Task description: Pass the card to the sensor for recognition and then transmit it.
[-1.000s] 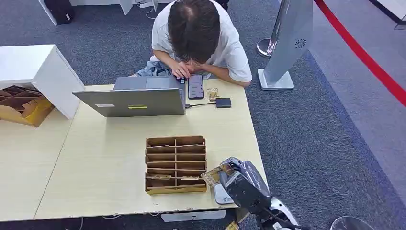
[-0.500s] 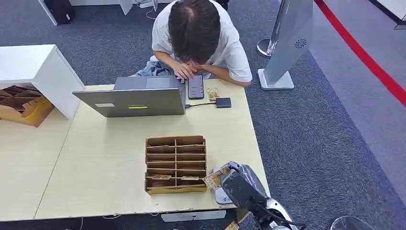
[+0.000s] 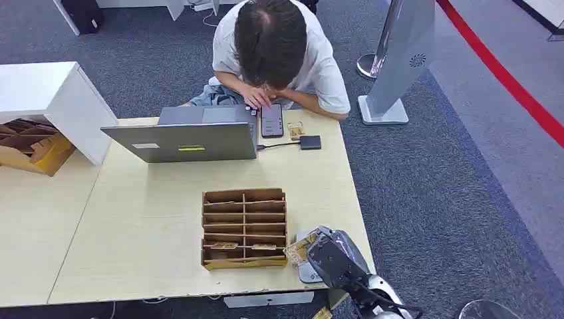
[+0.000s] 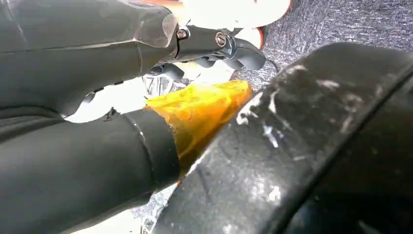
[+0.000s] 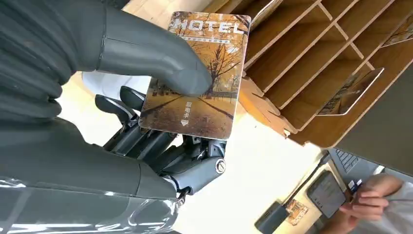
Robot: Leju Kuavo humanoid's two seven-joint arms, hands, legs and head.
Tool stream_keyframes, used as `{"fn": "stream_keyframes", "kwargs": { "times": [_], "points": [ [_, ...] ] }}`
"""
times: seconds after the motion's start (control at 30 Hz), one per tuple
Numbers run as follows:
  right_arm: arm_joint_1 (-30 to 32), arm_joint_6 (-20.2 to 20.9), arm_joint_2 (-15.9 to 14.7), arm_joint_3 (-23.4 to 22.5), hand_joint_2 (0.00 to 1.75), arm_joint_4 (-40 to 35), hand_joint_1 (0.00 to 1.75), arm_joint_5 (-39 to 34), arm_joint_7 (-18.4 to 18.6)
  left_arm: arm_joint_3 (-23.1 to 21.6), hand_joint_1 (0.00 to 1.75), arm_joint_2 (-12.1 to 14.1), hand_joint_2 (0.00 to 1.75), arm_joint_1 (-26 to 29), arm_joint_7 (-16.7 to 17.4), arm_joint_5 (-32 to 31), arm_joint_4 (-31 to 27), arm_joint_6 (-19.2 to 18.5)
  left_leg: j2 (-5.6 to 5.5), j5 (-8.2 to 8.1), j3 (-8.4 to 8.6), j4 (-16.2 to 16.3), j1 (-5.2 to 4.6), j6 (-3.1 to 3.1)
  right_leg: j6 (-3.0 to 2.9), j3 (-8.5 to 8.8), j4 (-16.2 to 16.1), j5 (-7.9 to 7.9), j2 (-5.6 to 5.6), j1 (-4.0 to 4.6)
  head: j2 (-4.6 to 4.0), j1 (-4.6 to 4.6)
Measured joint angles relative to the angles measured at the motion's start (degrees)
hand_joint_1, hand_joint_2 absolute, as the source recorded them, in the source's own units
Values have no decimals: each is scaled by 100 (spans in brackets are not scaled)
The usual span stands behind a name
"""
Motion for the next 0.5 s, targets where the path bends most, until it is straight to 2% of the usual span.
{"fn": "stream_keyframes", "kwargs": {
  "times": [0.5],
  "points": [
    [-20,-52,0,-39,175,177,175,-50,105,0,0,0,0,2,0,-4,0,22,0,0,-1,0,0,0,0,0,0,0,0,0,0,2]
  ]
}}
